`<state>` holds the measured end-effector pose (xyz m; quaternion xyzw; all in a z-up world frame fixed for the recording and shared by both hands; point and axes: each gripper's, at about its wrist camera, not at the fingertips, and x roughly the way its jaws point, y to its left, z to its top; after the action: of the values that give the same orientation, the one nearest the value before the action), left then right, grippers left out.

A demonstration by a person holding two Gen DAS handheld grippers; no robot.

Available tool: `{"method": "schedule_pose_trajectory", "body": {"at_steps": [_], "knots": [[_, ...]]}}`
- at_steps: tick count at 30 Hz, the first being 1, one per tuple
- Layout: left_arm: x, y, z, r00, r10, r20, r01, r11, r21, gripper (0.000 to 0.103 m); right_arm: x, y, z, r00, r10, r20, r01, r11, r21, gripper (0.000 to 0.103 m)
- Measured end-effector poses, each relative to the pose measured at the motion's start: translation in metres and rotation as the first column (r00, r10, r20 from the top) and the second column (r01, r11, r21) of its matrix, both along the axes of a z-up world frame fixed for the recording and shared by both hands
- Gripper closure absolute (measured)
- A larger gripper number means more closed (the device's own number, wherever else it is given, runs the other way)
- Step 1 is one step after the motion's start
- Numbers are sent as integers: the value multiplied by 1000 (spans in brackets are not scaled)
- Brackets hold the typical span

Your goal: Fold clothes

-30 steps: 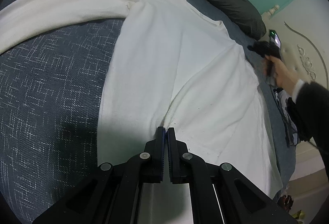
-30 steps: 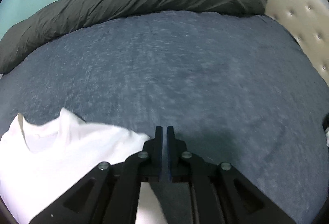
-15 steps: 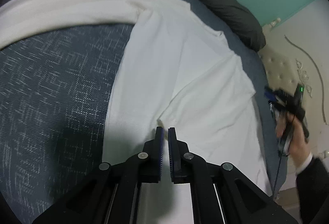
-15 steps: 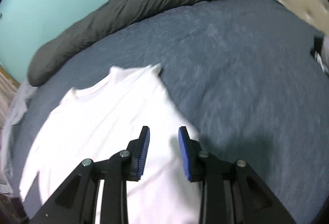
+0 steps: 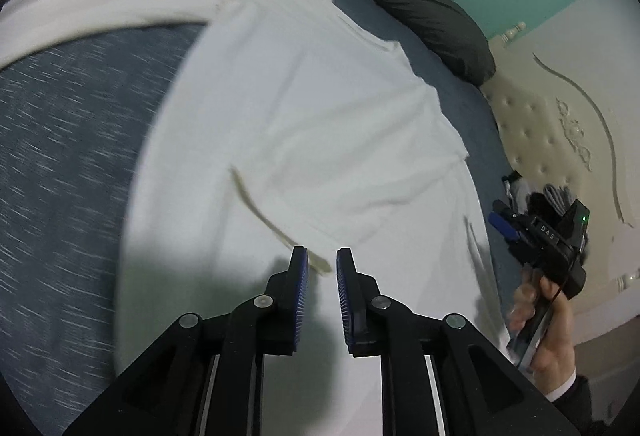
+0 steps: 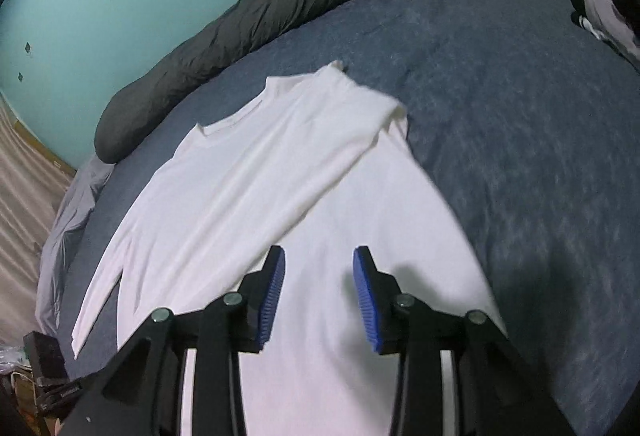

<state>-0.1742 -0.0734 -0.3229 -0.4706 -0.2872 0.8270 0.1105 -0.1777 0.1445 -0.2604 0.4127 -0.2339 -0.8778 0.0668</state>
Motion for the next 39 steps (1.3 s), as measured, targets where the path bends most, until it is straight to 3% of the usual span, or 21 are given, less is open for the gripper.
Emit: {"method": "schedule_pose_trajectory", "body": {"at_steps": [3, 10, 22, 27, 39], "knots": [[1, 9, -5, 1000, -2, 11, 2, 1000, 13, 84, 8, -3, -2, 1000, 16, -6, -17, 1000, -16, 67], [-3, 22, -12, 999, 28, 40, -27, 999, -36, 84, 19, -9, -1, 998, 61, -32, -62, 998, -30, 67], [-10, 25, -18, 996, 49, 76, -44, 997, -62, 85, 18, 13, -4, 999, 32, -42, -37, 992, -123, 66], [-10, 24, -15, 996, 40, 83, -33, 995, -90, 96, 16, 21, -8, 999, 15, -34, -20, 985, -171, 66], [-1, 26, 1, 997, 13, 70, -3, 990, -138, 100, 12, 29, -14, 1000, -10, -19, 6, 979, -204, 66]]}}
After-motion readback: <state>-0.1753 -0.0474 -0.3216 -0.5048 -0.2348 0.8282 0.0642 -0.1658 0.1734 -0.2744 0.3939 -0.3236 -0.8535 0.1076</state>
